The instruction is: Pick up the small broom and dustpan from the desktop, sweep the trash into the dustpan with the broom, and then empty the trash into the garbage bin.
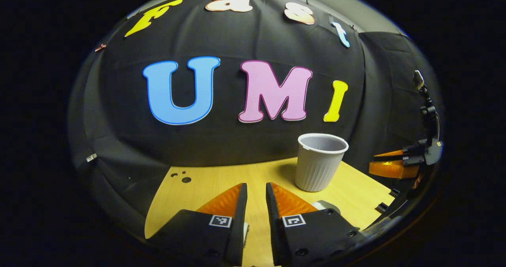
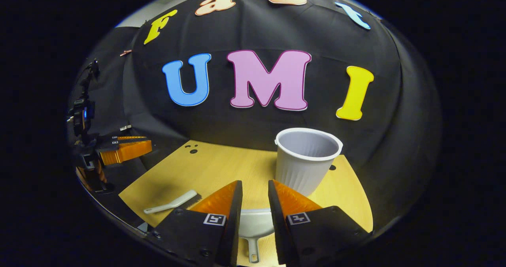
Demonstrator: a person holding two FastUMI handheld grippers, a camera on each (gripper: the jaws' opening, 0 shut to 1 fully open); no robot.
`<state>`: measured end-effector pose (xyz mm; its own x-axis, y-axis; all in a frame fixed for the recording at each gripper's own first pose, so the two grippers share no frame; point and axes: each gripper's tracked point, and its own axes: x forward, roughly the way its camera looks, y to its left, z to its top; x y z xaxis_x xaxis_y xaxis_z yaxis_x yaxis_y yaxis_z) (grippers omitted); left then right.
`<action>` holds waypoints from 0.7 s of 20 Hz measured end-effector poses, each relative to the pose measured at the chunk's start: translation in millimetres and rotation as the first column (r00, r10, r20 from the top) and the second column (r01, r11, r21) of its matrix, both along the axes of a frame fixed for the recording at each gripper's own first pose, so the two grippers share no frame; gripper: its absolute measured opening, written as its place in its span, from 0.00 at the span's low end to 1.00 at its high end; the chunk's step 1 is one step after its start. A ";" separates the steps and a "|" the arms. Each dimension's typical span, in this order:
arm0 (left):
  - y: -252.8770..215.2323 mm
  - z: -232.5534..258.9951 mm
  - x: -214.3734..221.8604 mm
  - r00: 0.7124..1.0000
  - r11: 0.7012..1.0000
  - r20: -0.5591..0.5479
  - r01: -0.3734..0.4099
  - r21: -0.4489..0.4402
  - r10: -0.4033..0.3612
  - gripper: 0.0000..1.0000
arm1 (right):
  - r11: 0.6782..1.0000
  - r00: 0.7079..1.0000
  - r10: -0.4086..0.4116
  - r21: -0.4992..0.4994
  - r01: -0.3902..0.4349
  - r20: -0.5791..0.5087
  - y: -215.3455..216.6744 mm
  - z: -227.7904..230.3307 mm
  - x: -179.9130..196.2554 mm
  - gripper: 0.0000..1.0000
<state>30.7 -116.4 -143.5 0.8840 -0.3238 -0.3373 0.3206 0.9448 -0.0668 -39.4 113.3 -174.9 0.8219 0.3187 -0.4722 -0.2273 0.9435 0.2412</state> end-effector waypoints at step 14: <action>-6.7 -5.2 1.2 0.999 1.000 -0.021 0.024 -0.005 -0.025 0.32 | 1.000 1.000 -0.021 0.007 0.021 -0.007 0.0 2.6 -1.7 0.42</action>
<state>31.9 -123.1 -148.7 0.8685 -0.3468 -0.3541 0.3421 0.9364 -0.0780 -41.1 113.4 -172.3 0.8252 0.3046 -0.4756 -0.2054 0.9463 0.2496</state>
